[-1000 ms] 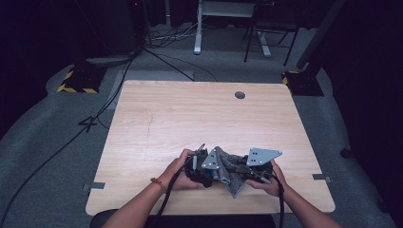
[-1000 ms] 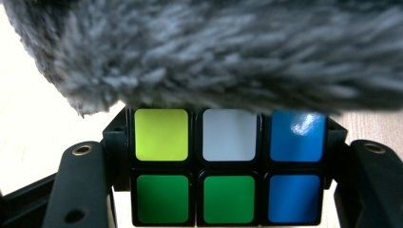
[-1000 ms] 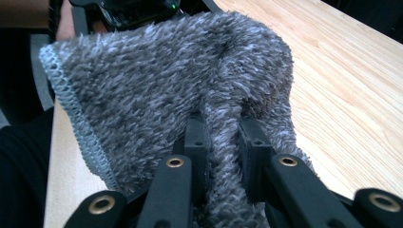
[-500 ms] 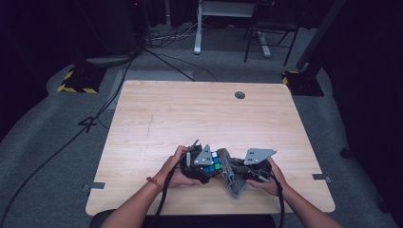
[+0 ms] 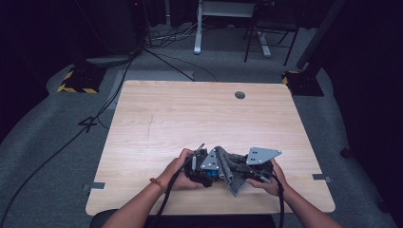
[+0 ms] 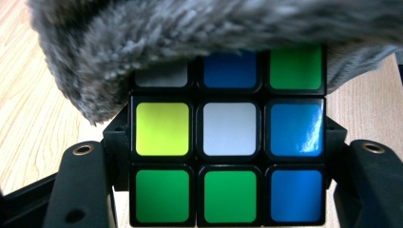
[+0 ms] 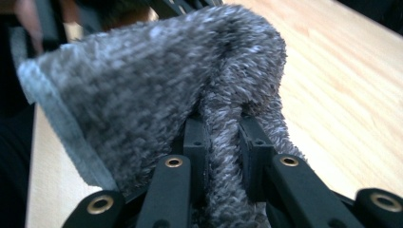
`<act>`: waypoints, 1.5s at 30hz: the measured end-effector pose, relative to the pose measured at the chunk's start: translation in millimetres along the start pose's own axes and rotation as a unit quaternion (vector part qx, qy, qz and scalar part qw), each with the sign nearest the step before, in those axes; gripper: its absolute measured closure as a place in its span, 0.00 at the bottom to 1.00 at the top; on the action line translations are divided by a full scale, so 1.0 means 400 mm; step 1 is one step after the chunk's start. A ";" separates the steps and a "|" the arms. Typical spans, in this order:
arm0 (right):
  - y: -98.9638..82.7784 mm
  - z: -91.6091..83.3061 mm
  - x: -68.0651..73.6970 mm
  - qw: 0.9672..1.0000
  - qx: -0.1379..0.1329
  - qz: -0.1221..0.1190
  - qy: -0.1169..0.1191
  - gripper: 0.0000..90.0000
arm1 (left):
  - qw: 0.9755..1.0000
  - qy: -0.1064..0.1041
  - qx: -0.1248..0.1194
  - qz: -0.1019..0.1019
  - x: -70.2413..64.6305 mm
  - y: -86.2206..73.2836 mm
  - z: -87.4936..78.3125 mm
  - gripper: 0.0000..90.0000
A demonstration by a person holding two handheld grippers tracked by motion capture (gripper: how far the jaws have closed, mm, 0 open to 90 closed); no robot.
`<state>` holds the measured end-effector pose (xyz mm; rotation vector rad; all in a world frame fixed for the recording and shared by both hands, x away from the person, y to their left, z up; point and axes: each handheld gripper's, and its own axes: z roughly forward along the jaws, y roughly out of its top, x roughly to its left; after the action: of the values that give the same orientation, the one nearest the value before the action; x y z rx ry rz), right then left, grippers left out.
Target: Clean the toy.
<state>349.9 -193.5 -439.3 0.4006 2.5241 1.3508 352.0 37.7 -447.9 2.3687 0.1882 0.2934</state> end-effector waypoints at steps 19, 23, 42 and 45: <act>-0.032 0.018 -0.014 0.999 0.026 0.024 0.014 0.85 | 0.999 -0.002 -0.044 -0.018 0.018 -0.002 -0.039 0.37; -0.032 0.012 -0.015 0.999 0.020 0.026 0.015 0.85 | 0.999 -0.008 -0.040 -0.023 0.020 -0.008 -0.033 0.37; -0.019 -0.011 -0.009 1.000 -0.001 0.016 0.001 0.85 | 1.000 -0.002 -0.017 -0.012 0.013 -0.008 -0.012 0.37; -0.016 -0.016 -0.013 1.000 -0.004 0.016 -0.005 0.85 | 0.999 -0.009 -0.029 -0.012 0.009 -0.004 -0.018 0.37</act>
<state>351.8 -203.6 -440.6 0.4462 2.5144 1.3656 353.3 44.4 -443.2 2.3085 0.1975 0.2613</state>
